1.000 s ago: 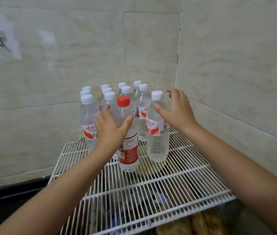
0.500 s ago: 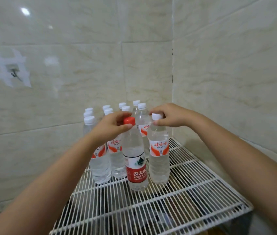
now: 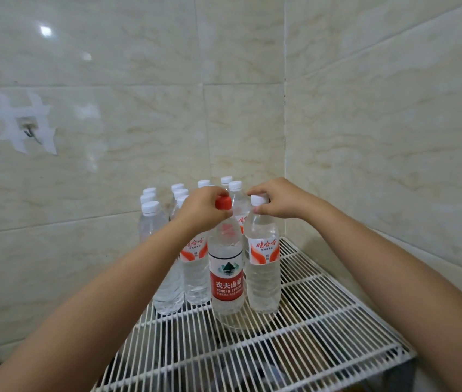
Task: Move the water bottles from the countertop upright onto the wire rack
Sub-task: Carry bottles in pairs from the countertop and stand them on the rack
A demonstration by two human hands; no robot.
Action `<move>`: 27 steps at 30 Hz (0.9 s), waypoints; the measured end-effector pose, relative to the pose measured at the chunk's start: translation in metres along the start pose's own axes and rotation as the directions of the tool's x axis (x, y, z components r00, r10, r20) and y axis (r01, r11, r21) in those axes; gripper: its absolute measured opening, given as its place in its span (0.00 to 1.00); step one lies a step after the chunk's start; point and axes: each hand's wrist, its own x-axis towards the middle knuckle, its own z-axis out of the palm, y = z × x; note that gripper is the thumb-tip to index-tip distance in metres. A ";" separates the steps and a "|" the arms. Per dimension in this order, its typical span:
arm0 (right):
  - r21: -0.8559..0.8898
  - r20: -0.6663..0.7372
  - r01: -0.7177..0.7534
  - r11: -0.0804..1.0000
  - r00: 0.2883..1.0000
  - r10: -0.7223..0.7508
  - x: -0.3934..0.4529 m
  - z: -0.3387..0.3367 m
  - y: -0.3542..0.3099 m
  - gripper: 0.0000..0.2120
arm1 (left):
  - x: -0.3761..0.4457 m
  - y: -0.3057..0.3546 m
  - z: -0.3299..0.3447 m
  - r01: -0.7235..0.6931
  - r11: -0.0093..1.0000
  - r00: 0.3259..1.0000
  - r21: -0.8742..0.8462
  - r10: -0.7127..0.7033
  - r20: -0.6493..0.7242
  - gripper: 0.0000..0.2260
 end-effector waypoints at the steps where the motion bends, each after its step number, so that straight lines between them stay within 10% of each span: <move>1: 0.012 -0.008 -0.007 1.000 1.000 0.007 0.003 0.001 0.002 0.21 | 0.004 0.000 0.000 0.005 1.000 1.000 -0.006 -0.005 0.001 0.12; 27: 0.075 -0.167 0.145 0.987 0.977 -0.130 0.051 0.040 0.031 0.19 | 0.041 -0.021 0.027 0.112 0.983 0.992 0.145 -0.102 -0.075 0.02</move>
